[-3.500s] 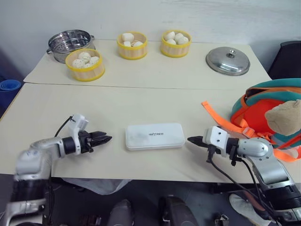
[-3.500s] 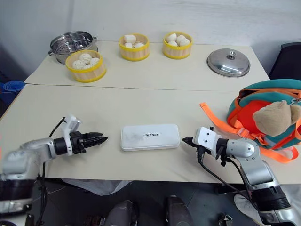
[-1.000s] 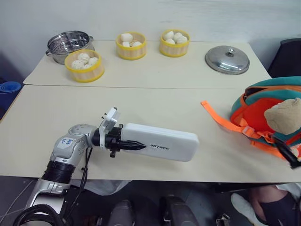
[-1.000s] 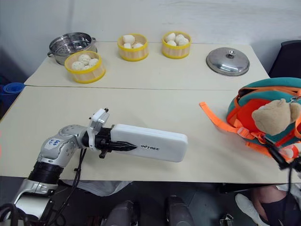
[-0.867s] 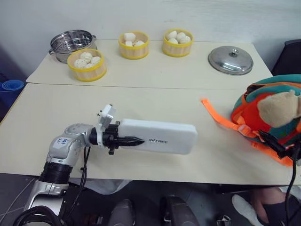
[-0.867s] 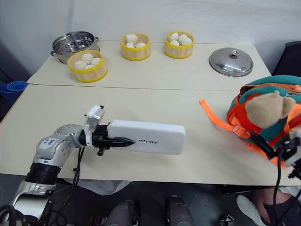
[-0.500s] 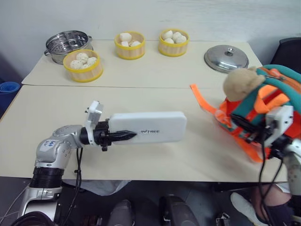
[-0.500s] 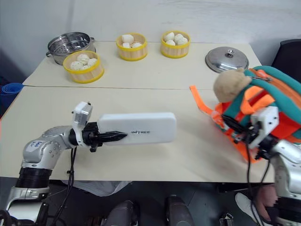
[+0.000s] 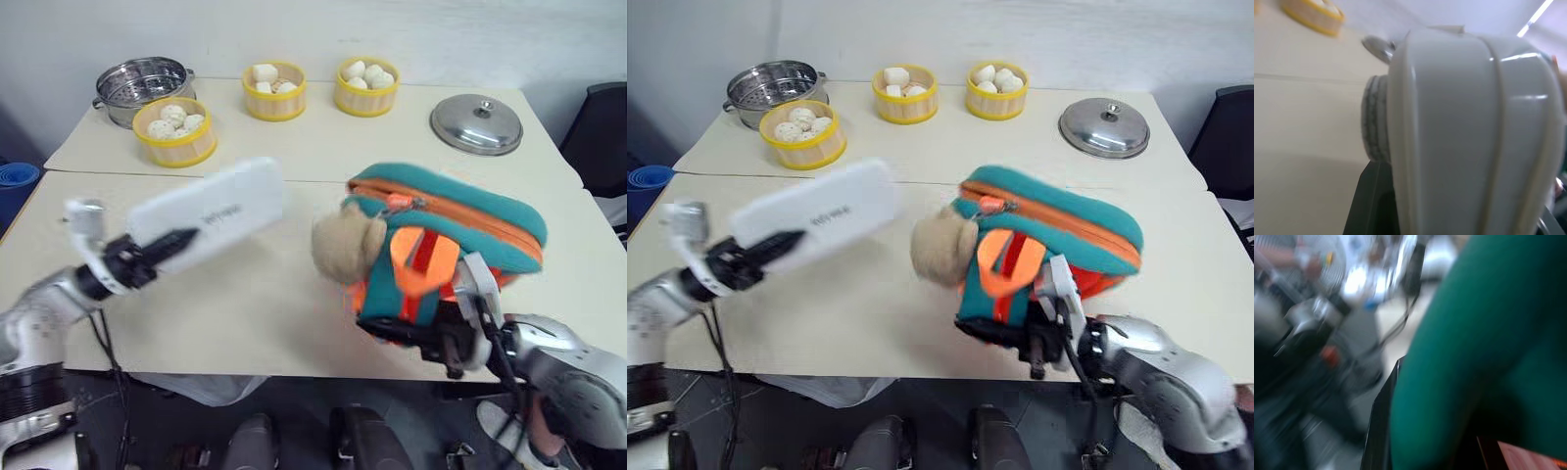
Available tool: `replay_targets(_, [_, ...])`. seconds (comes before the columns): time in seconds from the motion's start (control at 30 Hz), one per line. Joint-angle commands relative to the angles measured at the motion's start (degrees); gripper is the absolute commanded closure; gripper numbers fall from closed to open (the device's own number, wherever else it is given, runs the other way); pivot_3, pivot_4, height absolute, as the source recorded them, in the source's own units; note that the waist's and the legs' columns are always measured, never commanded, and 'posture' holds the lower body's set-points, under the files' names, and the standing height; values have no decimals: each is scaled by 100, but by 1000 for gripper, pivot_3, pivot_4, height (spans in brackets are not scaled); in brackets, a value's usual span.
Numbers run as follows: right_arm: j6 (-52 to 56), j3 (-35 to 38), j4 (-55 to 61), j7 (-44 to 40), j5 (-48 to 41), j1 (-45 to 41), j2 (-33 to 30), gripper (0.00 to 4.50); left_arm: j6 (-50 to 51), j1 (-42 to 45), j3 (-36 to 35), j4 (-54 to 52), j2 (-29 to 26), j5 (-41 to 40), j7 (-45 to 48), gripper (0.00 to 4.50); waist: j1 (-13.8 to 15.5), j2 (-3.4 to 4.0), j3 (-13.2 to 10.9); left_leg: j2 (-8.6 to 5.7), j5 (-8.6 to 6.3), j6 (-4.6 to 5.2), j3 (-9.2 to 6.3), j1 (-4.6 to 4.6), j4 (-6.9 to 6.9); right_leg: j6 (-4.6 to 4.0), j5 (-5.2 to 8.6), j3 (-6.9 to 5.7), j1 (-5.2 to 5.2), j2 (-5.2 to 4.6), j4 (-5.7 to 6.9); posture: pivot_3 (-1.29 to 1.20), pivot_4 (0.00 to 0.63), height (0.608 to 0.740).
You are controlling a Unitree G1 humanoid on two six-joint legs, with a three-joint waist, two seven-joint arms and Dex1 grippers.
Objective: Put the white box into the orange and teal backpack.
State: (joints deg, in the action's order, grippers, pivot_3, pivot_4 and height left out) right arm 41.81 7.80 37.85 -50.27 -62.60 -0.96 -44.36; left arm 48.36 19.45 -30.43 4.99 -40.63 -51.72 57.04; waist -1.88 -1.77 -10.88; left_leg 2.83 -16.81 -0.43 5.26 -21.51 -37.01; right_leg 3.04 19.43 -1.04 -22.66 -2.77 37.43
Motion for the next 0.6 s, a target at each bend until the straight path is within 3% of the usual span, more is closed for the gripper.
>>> replay_targets(0.03, [233, 765, 156, -225, -644, 250, -462, 4488, 181, -30, -410, -575, -106, -543, -161, 3190, 26, -1, -1, -3, 0, 2, 1, 3, 1, 1, 0, 0, 3, -5, -1, 0, 150, 740])
replay_targets(0.17, [88, 864, -369, -269, -274, 29, -575, 4488, 299, -104, -295, -1334, -149, -821, -173, 3190, 30, -9, 1, -3, 1, 4, -1, 4, -1, 1, -1, -1, 7, -7, -4, 0, 150, 740])
replay_targets(0.3, [-77, 851, -958, -614, 293, -257, -757, 4488, 88, 113, 444, -1797, -321, -523, 149, 3190, 41, -5, -2, -5, 1, 3, 1, 4, 3, -1, 0, 0, 4, -7, -5, 0, 150, 740])
replay_targets(0.5, [49, 780, -1300, -1008, 579, -469, -1055, 4488, -1129, 1449, 2155, -832, -230, 899, 968, 3190, 125, -3, -3, -11, 3, 5, 6, 0, -2, -1, 0, -3, 4, -1, -6, 0, 150, 740])
replay_targets(0.6, [60, 751, -1304, -1149, 653, -494, -1091, 4488, -1723, 1949, 2491, -338, 126, 1303, 1084, 3190, 168, -2, -2, -10, 2, 7, 9, 1, -1, 1, -1, -1, 6, 2, -9, 0, 150, 740])
